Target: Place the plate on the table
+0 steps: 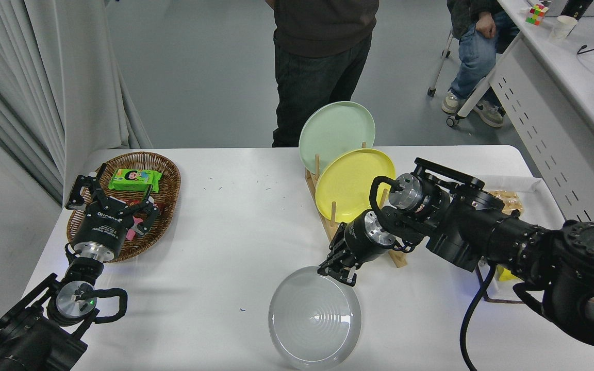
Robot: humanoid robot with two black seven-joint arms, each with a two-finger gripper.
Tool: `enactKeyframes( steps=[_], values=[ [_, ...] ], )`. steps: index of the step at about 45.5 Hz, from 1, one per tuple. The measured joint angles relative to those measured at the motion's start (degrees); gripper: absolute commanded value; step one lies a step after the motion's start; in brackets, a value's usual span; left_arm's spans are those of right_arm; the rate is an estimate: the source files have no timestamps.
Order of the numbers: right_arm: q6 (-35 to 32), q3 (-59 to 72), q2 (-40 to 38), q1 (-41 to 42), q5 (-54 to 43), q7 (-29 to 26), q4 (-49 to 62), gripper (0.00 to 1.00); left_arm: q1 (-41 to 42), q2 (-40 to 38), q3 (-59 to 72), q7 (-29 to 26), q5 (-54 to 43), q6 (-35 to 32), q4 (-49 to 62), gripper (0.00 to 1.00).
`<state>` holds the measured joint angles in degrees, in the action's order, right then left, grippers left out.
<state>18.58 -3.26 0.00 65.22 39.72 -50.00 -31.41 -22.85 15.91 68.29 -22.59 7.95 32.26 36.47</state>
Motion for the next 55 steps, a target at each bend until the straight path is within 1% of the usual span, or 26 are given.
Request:
enactKeyframes(
  steps=[11, 17, 20, 22, 27, 31, 33, 34, 37, 40, 42, 44, 45, 46, 47, 52, 55],
  values=[
    [-0.21, -0.21, 0.0, 0.09, -0.1, 0.0, 0.36, 0.0, 0.0, 0.0, 0.0, 0.0, 0.0, 0.0, 0.0, 0.98],
    [-0.43, -0.31, 0.0, 0.13, -0.14, 0.0, 0.6, 0.02, 0.0, 0.0, 0.0, 0.0, 0.0, 0.0, 0.0, 0.98],
    [-0.74, -0.34, 0.0, 0.14, -0.15, 0.0, 0.73, 0.04, 0.0, 0.0, 0.0, 0.0, 0.0, 0.0, 0.0, 0.98],
    [-1.02, -0.35, 0.0, 0.15, -0.15, 0.0, 0.83, 0.08, 0.0, 0.0, 0.0, 0.0, 0.0, 0.0, 0.0, 0.98],
    [-1.71, -0.42, 0.0, 0.21, -0.16, 0.0, 1.18, 0.09, 0.0, 0.0, 0.0, 0.0, -0.01, 0.0, 0.0, 0.98],
    [-2.42, -0.45, 0.0, 0.27, -0.16, 0.0, 1.48, 0.16, 0.0, 0.0, 0.0, 0.0, -0.01, 0.0, 0.0, 0.98],
    [-2.88, -0.46, 0.0, 0.31, -0.16, 0.0, 1.72, 0.17, 0.0, 0.0, 0.0, 0.0, -0.01, 0.0, 0.0, 0.98],
    [-3.08, -0.47, 0.0, 0.32, -0.16, 0.0, 1.82, 0.18, 0.0, 0.0, 0.0, 0.0, -0.01, 0.0, 0.0, 0.98],
    [-3.76, -0.48, 0.0, 0.35, -0.17, 0.0, 2.08, 0.28, 0.0, 0.0, 0.0, 0.0, -0.01, 0.0, 0.0, 0.98],
    [-4.35, -0.49, 0.0, 0.38, -0.17, 0.0, 2.35, 0.3, 0.0, 0.0, 0.0, 0.0, -0.01, 0.0, 0.0, 0.98],
    [-4.69, -0.5, 0.0, 0.41, -0.17, 0.0, 2.47, 0.37, 0.0, 0.0, 0.0, 0.0, -0.01, 0.0, 0.0, 0.98],
    [-4.93, -0.5, 0.0, 0.44, -0.17, 0.0, 2.55, 0.5, 0.0, 0.0, 0.0, 0.0, -0.01, 0.0, 0.0, 0.98],
    [-5.08, -0.5, 0.0, 0.46, -0.17, 0.0, 2.58, 0.6, 0.0, 0.0, 0.0, 0.0, -0.01, 0.0, 0.0, 0.98],
    [-5.34, -0.5, 0.0, 0.5, -0.17, 0.0, 2.59, 0.77, 0.0, 0.0, 0.0, 0.0, -0.01, 0.0, 0.0, 0.98],
    [-5.53, -0.5, 0.0, 0.53, -0.17, 0.0, 2.59, 1.0, 0.0, 0.0, 0.0, 0.0, -0.01, 0.0, 0.0, 0.98],
    [-8.29, -0.54, 0.0, 0.81, 0.11, 0.0, 2.57, 1.0, 0.0, 0.0, 0.0, 0.0, -0.01, 0.0, 0.0, 0.98],
    [-11.81, -0.56, 0.0, 0.94, 0.33, 0.0, 2.5, 1.0, 0.0, 0.0, 0.0, 0.0, -0.01, 0.0, 0.0, 0.98]
  ],
)
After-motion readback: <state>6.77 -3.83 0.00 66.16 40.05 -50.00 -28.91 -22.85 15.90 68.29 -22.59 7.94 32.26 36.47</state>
